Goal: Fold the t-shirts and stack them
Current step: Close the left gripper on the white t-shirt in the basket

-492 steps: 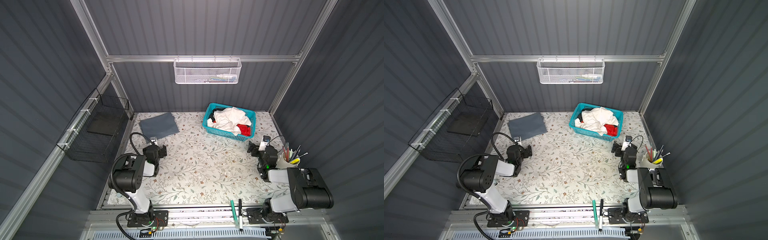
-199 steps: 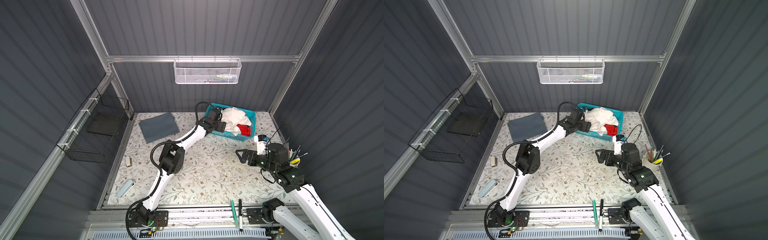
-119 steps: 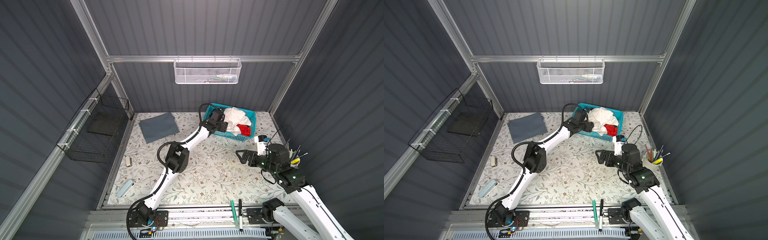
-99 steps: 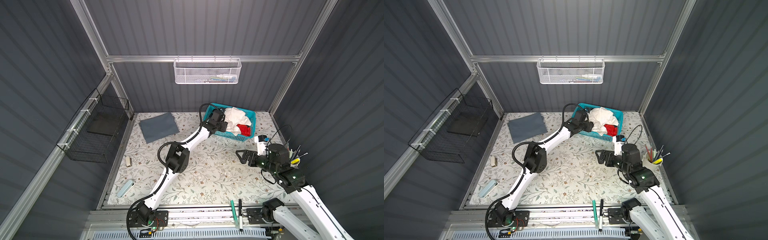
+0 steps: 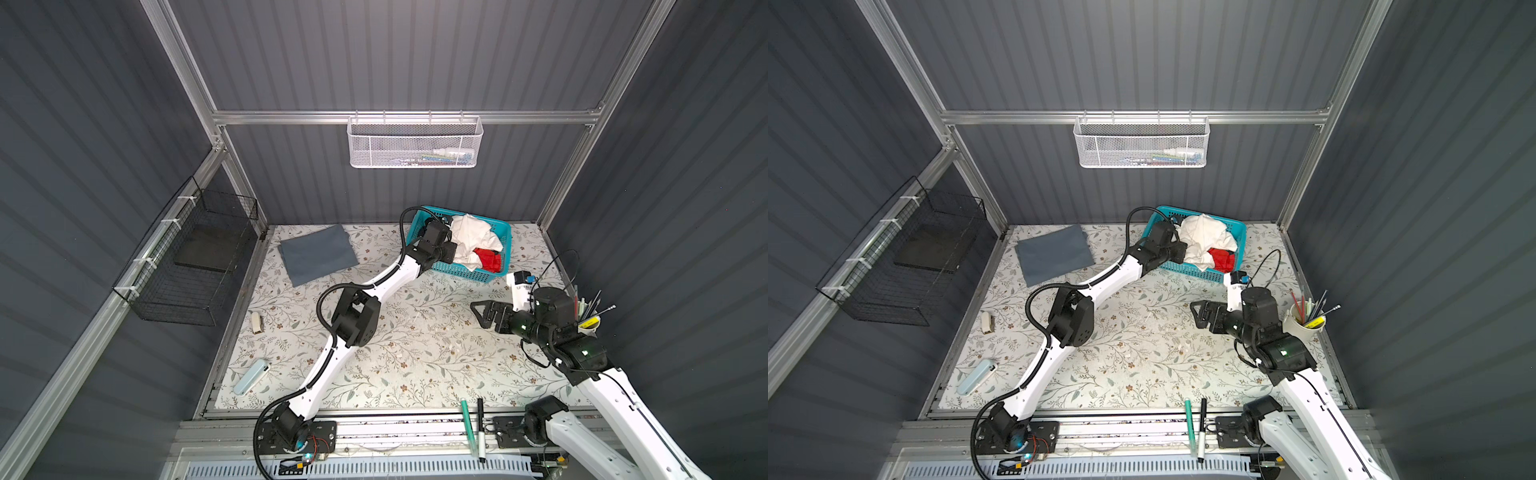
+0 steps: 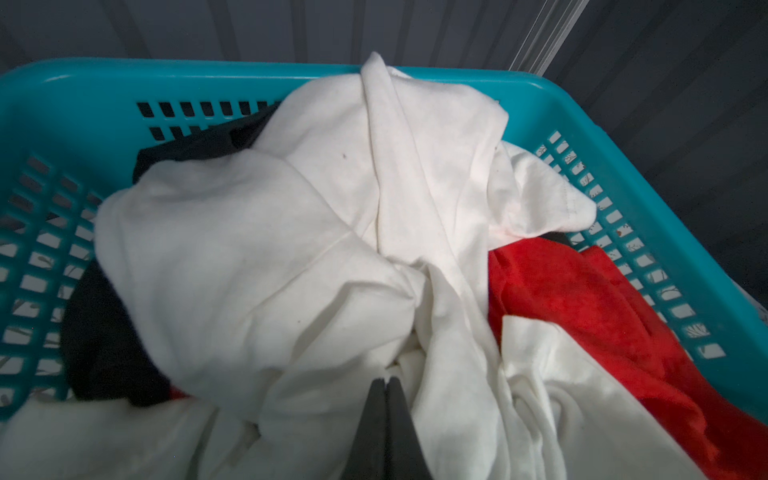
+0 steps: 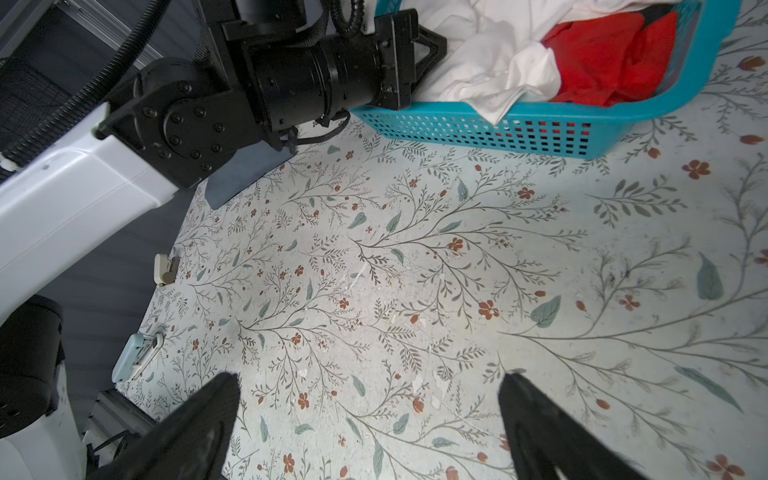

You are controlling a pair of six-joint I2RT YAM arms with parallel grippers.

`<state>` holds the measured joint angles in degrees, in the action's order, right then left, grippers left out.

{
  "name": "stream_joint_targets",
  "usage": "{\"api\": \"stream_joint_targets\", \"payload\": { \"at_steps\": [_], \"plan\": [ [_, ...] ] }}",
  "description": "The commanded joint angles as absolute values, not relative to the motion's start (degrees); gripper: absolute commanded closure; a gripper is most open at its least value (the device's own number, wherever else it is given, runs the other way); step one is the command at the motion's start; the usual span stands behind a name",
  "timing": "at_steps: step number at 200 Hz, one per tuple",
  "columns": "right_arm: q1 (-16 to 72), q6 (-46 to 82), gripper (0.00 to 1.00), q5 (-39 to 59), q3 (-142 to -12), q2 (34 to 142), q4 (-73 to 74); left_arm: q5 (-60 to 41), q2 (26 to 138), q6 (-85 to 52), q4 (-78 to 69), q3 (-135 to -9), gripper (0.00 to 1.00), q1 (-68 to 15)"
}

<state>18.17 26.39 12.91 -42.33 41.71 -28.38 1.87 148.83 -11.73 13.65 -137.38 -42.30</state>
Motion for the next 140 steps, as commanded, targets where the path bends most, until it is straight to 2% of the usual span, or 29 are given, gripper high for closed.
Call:
{"api": "stream_joint_targets", "payload": {
  "at_steps": [1, 44, 48, 55, 59, 69, 77, 111, 140],
  "plan": [
    [18.5, 25.2, 0.01, 12.8, -41.4, 41.5, -28.1, 1.9, 144.6, -12.9, 13.3, -138.5, 1.0, -42.5],
    [18.4, 25.2, 0.01, 12.4, -40.6, 41.4, -27.5, 1.9, 141.8, -13.4, 14.4, -131.5, 1.0, -42.7],
    [18.5, 25.2, 0.01, 12.5, -40.5, 41.5, -27.4, 1.9, 141.8, -13.4, 15.2, -131.6, 0.92, -42.7],
    [18.4, 25.1, 0.01, 12.6, -40.5, 41.6, -27.4, 2.1, 142.3, -13.1, 17.5, -133.0, 0.69, -42.7],
    [18.4, 25.1, 0.01, 12.7, -40.4, 41.7, -27.5, 2.3, 142.8, -12.8, 19.7, -134.3, 0.62, -42.7],
    [18.5, 25.0, 0.01, 12.8, -40.7, 41.9, -27.6, 2.5, 144.9, -11.8, 25.0, -138.3, 0.49, -42.7],
    [18.4, 25.0, 0.01, 12.7, -40.9, 41.9, -27.9, 2.8, 146.5, -11.2, 28.4, -141.0, 0.43, -42.7],
    [18.4, 25.2, 0.01, 12.4, -43.1, 41.4, -28.4, 2.4, 149.2, -9.8, 32.2, -142.7, 0.34, -42.7],
    [18.4, 25.1, 0.01, 12.0, -44.2, 41.4, -28.7, 1.2, 154.2, -9.6, 35.6, -148.8, 0.35, -42.6]
  ]
}}
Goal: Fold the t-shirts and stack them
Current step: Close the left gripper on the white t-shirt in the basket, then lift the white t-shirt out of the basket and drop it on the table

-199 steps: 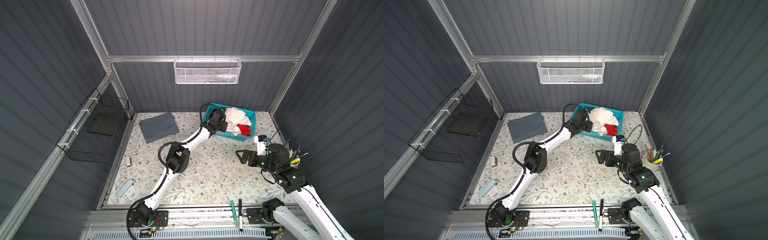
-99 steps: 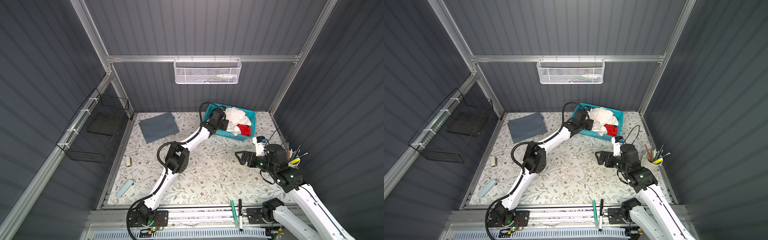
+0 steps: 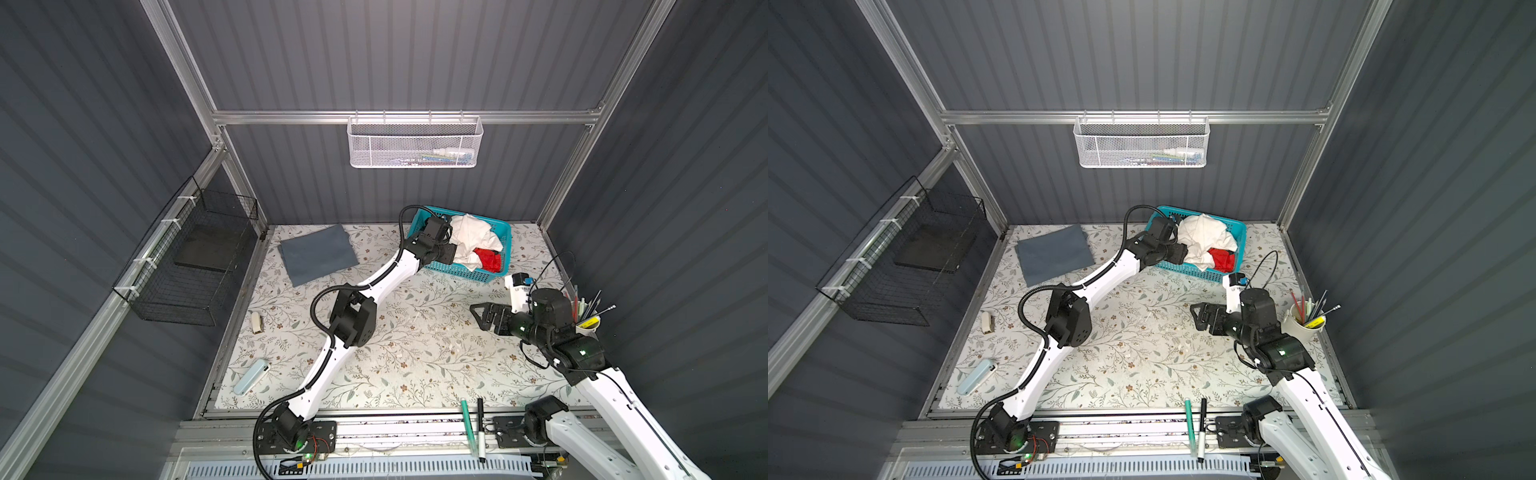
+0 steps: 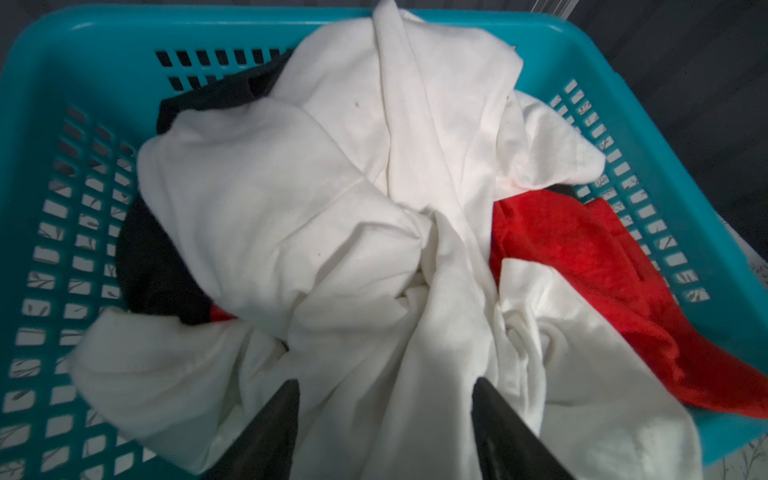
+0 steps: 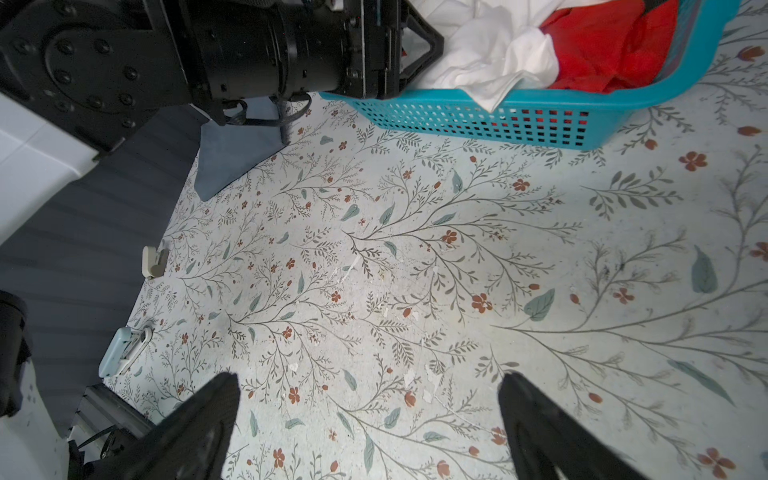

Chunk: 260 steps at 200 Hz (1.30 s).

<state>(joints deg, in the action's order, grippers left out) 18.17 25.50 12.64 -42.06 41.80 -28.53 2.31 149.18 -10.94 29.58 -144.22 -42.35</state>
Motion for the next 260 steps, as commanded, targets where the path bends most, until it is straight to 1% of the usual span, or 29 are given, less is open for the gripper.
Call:
{"api": "stream_joint_targets", "payload": {
  "at_steps": [1, 18, 30, 45, 62, 80, 111, 154, 196, 211, 223, 236, 260],
  "plan": [
    [18.4, 25.1, 0.01, 12.0, -44.2, 41.4, -28.7, 1.1, 154.3, -9.6, 35.6, -148.9, 0.35, -42.6],
    [18.4, 25.0, 0.01, 12.0, -44.0, 41.6, -29.0, 0.0, 155.6, -10.5, 34.1, -149.2, 0.39, -42.6],
    [18.4, 24.9, 0.01, 11.8, -43.8, 41.6, -29.2, -0.5, 156.2, -11.1, 33.0, -149.2, 0.47, -42.7],
    [18.4, 24.5, 0.01, 11.4, -43.8, 41.7, -29.7, -0.8, 156.7, -11.8, 31.8, -149.1, 0.6, -42.6],
    [18.4, 24.1, 0.01, 10.7, -43.9, 41.6, -30.2, -1.1, 156.1, -12.1, 27.9, -146.6, 0.82, -42.7],
    [18.4, 23.9, 0.01, 10.2, -44.1, 41.4, -30.5, -0.7, 154.6, -12.7, 24.1, -145.0, 1.0, -42.6],
    [18.4, 23.9, 0.01, 9.7, -43.6, 41.1, -30.6, 0.5, 153.2, -12.5, 19.4, -145.4, 1.0, -42.6],
    [18.4, 24.3, 0.01, 9.6, -42.8, 40.5, -30.3, 1.8, 147.8, -14.1, 11.9, -144.9, 1.0, -42.4],
    [18.4, 24.8, 0.01, 9.3, -42.5, 39.3, -29.8, -0.2, 143.2, -26.5, 3.5, -150.7, 1.0, -39.5],
    [18.3, 25.2, 0.01, 9.2, -42.3, 38.7, -29.5, 0.0, 140.5, -28.4, 0.9, -152.6, 1.0, -38.9],
    [18.3, 25.7, 0.01, 9.2, -42.0, 38.2, -28.8, 0.0, 137.0, -28.3, 0.4, -153.7, 1.0, -38.8],
    [18.4, 26.2, 0.01, 9.4, -41.6, 37.9, -27.9, 0.1, 130.2, -26.4, 0.0, -152.1, 1.0, -39.0],
    [18.4, 26.7, 0.01, 8.9, -42.0, 37.8, -27.5, 3.5, 112.2, -17.8, -2.6, -140.4, 1.0, -41.0]
  ]
}}
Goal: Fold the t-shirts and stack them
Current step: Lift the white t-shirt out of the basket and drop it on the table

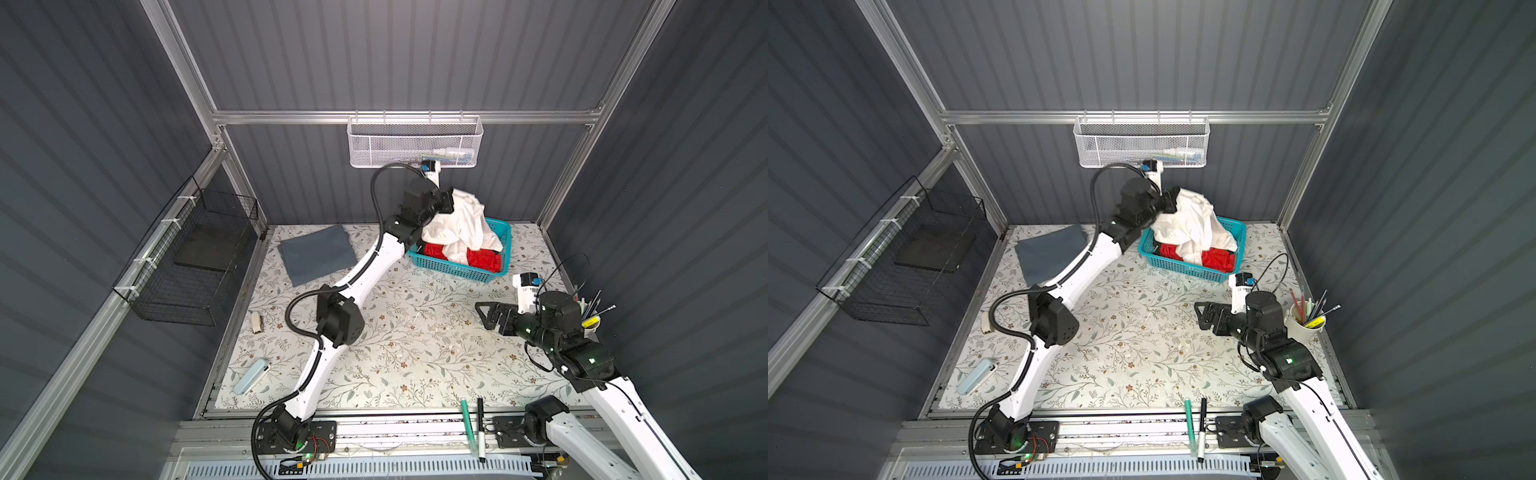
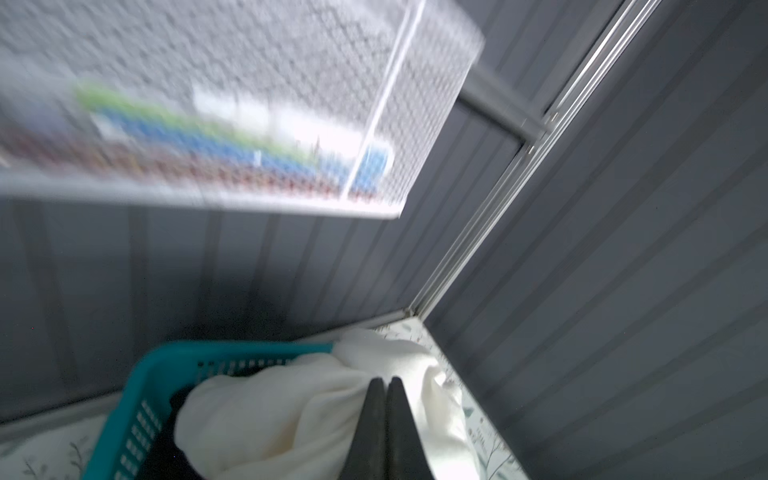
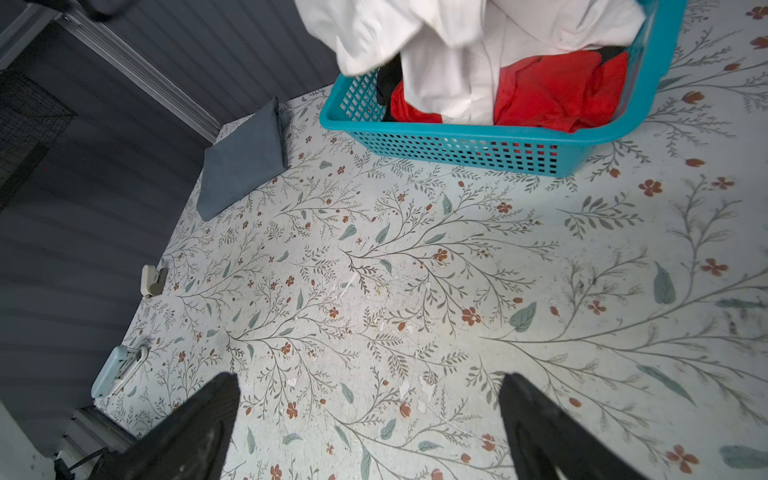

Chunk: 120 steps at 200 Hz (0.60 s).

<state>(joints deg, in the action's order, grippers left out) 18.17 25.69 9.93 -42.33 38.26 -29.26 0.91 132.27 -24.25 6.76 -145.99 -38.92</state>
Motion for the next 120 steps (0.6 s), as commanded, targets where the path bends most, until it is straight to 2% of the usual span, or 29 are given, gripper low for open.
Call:
{"api": "stream_joint_targets", "payload": {
  "at_steps": [1, 20, 38, 75, 95, 120],
  "plan": [
    [18.4, 26.7, 0.01, 8.8, -42.0, 37.8, -27.5, 3.7, 111.4, -17.4, -2.6, -139.8, 1.0, -41.0],
    [18.4, 26.8, 0.01, 7.9, -42.8, 37.5, -27.3, 7.4, 98.9, -12.2, 0.9, -133.1, 1.0, -41.6],
    [18.3, 26.4, 0.01, 7.6, -43.9, 38.0, -27.2, 15.5, 89.5, -8.4, 9.1, -126.1, 1.0, -41.6],
    [18.4, 25.6, 0.01, 8.4, -47.3, 42.1, -28.3, 30.3, 75.6, -10.6, 21.6, -96.9, 1.0, -41.5],
    [18.4, 26.2, 0.01, 10.2, -48.2, 44.6, -27.7, 29.0, 73.9, -17.7, 23.9, -77.9, 1.0, -41.4],
    [18.4, 27.2, 0.01, 12.4, -47.6, 46.4, -25.8, 22.8, 77.0, -27.2, 23.1, -65.0, 1.0, -41.6]
  ]
}}
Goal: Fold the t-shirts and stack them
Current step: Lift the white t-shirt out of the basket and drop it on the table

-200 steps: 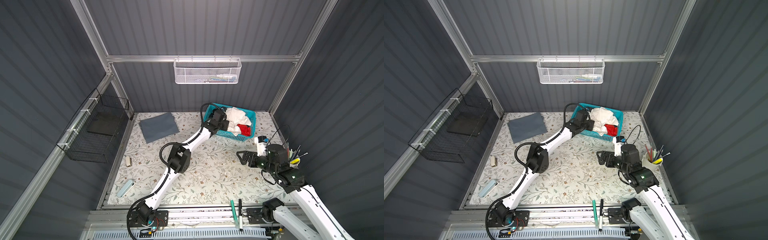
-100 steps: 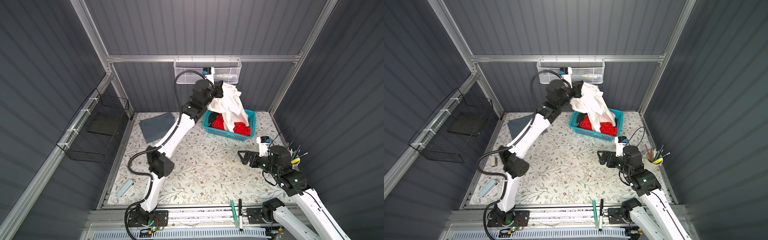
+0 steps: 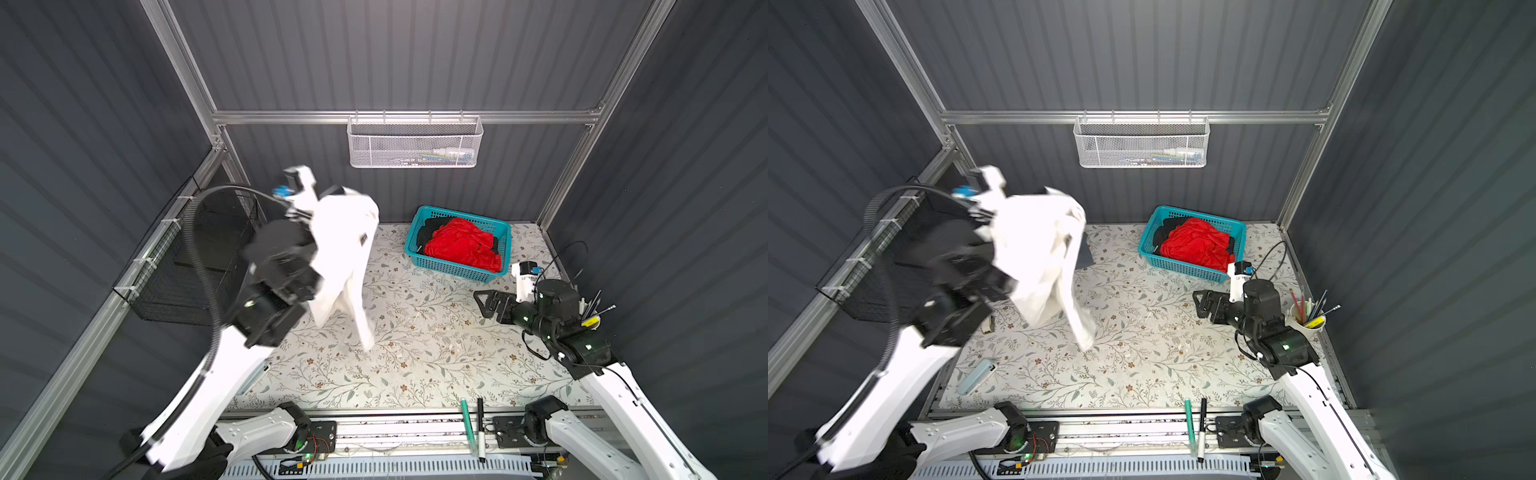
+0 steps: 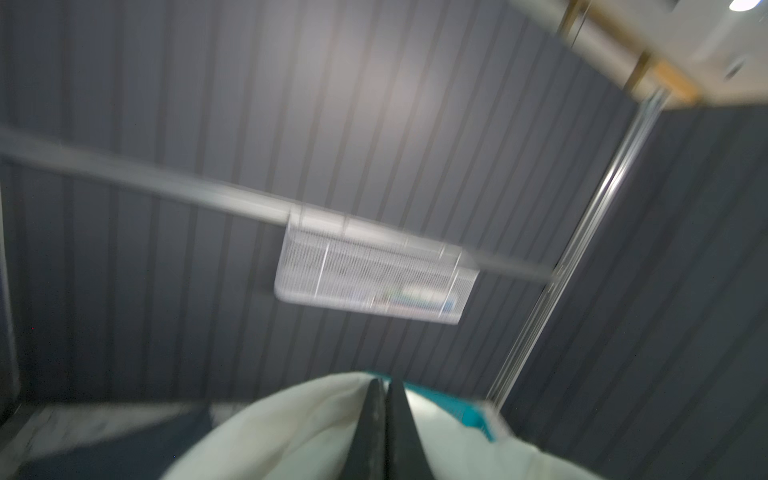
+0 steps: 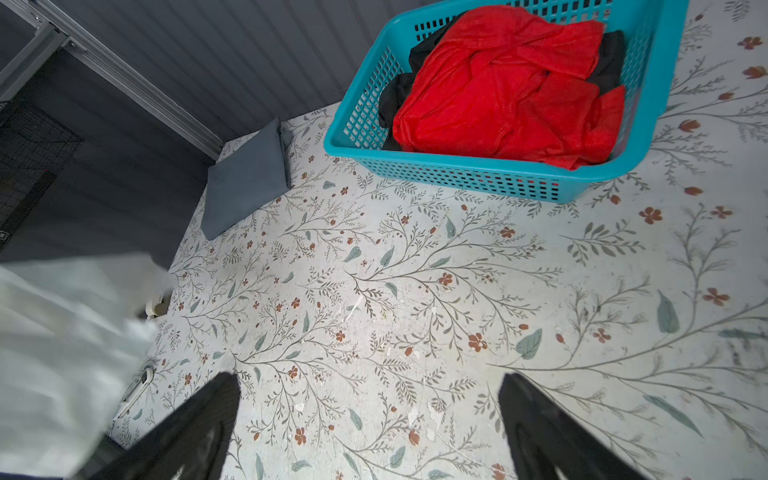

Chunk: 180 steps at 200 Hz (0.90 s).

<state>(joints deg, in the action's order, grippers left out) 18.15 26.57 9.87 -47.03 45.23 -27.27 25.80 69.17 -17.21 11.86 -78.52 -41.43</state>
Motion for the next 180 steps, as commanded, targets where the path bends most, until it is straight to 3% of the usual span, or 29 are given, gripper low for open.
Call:
{"api": "stream_joint_targets", "payload": {
  "at_steps": [1, 28, 67, 103, 112, 120, 126, 157, 180],
  "plan": [
    [18.4, 27.2, 0.01, 12.5, -47.6, 46.4, -25.8, 22.6, 77.0, -27.6, 22.9, -64.6, 1.0, -41.6],
    [18.5, 28.0, 0.01, 13.2, -46.2, 46.5, -24.9, 22.0, 74.2, -33.6, 17.7, -55.6, 1.0, -44.8],
    [18.4, 27.4, 0.01, 13.5, -46.3, 48.3, -23.7, 22.0, 71.7, -38.1, 21.7, -52.6, 1.0, -48.0],
    [18.9, 24.6, 0.04, 12.9, -53.6, 59.1, -23.4, 20.7, 69.2, -40.5, 23.4, -50.3, 1.0, -49.3],
    [19.6, 23.4, 0.06, 12.2, -57.5, 63.4, -24.2, 20.9, 68.2, -40.3, 23.6, -50.0, 0.85, -49.3],
    [20.5, 22.1, 0.06, 10.9, -61.1, 68.8, -24.9, 21.9, 67.2, -40.1, 23.9, -49.9, 0.65, -49.3],
    [21.5, 21.2, 0.07, 9.6, -63.8, 72.0, -25.2, 22.9, 66.3, -39.6, 24.2, -50.0, 0.58, -49.3],
    [25.1, 17.0, 0.09, 3.7, -79.5, 90.3, -26.0, 29.1, 64.7, -37.2, 27.1, -51.3, 0.46, -49.3],
    [27.8, 17.0, 0.13, 0.1, -95.3, 105.7, -29.1, 30.8, 63.7, -36.7, 30.7, -52.5, 0.43, -49.3]
  ]
}}
